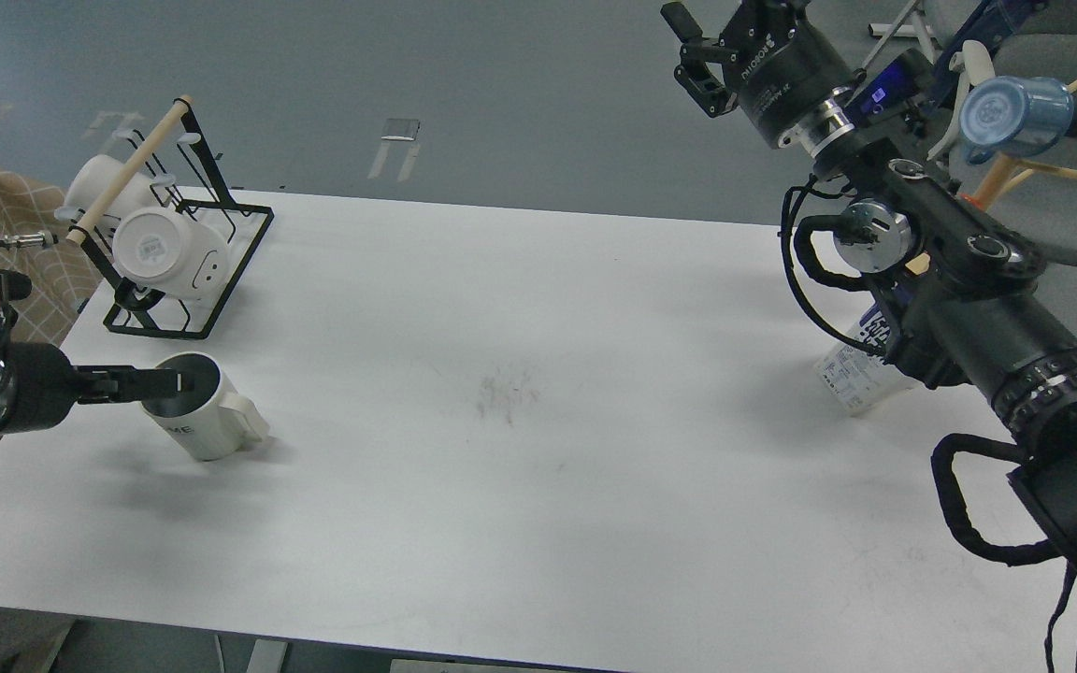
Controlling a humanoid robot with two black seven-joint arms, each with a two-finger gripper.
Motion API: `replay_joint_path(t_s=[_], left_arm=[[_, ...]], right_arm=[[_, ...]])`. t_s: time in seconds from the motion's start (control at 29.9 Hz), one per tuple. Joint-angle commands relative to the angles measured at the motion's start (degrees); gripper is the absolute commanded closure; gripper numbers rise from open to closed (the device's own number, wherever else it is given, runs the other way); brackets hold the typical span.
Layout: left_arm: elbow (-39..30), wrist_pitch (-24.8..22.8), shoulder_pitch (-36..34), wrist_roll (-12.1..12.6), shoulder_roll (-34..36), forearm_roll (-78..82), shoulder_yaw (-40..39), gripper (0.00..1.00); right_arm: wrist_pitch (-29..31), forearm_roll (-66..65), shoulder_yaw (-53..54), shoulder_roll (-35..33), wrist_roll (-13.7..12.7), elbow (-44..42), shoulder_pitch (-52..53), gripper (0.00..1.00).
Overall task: Place cup and milk with both arms
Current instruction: 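Reach the left gripper down to the white mug lying on its side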
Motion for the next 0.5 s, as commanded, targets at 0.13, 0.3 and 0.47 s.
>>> replay_joint_path(t_s=[0.13, 0.3, 0.47], left_arm=[[0.6, 0.0, 0.1, 0.0, -0.3, 0.0, 0.1, 0.16], [0.6, 0.0, 1.2, 0.1, -0.3, 0.0, 0.0, 0.47], [0.5, 0.0, 1.3, 0.3, -0.3, 0.1, 0.1, 0.93]], right_arm=[[0.0, 0.0, 0.0, -0.1, 0.0, 0.0, -0.4, 0.00], [-0.1, 0.0, 0.0, 0.0, 0.0, 0.0, -0.4, 0.00], [-0.1, 0.0, 0.0, 0.1, 0.0, 0.0, -0.4, 0.00]])
